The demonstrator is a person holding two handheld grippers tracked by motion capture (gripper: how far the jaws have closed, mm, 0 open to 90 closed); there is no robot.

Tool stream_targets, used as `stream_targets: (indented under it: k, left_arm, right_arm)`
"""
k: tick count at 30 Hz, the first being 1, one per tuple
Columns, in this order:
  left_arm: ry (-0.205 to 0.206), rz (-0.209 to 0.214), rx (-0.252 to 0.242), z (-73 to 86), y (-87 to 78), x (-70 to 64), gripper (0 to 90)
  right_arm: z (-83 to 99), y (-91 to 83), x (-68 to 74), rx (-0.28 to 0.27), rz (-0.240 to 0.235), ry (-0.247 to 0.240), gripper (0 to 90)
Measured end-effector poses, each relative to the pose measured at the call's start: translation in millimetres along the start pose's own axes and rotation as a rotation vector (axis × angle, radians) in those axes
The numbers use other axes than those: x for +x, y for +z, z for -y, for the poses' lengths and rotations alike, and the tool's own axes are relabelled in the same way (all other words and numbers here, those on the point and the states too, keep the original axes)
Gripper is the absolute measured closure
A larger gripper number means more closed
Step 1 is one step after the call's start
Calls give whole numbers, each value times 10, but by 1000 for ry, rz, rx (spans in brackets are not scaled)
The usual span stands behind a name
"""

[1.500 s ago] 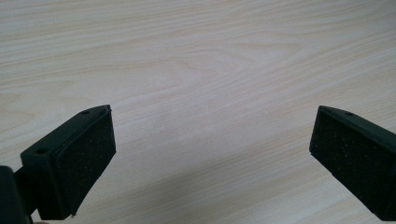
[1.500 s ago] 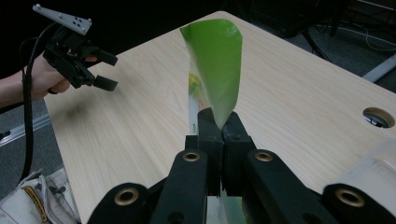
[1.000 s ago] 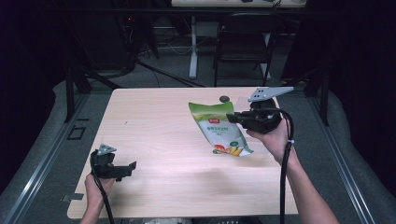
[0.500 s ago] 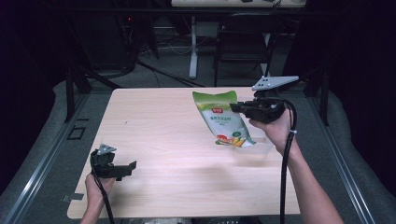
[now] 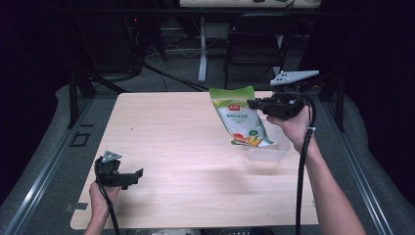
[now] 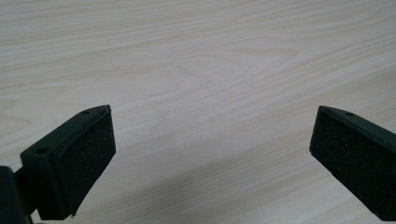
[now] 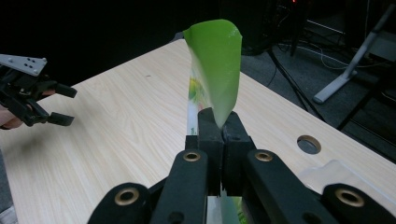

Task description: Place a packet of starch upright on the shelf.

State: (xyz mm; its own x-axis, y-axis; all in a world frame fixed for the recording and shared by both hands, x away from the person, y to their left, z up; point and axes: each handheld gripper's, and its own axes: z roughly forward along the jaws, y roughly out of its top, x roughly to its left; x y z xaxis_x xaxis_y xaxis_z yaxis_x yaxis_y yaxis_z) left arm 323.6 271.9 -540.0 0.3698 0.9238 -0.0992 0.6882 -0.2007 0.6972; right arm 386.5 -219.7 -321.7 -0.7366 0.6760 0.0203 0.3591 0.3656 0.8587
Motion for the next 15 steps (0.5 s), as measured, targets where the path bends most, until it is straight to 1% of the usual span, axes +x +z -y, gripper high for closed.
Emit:
stream_targets:
  k: [1,6,11,12,14,15]
  left_arm:
    - [1,-3,-1,-2,-4,-2,3]
    - [2,-4,1,-2,-4,4,3]
    - [2,-2,-1,-4,-12,0,3]
    - [2,-2,-1,-4,-13,-1,3]
    - [2,-3,-4,-3,-12,-2,3]
    - [2,-3,-3,-4,-13,-2,3]
  right_arm:
    - [4,-2,-31,5,11,-3,894]
    - [19,-11,-100,19,28,-7,894]
    - [40,-33,-182,17,35,-1,894]
    - [43,-36,-192,17,30,0,894]
    - [46,-38,-197,18,33,0,894]
    - [49,-43,-223,21,40,0,894]
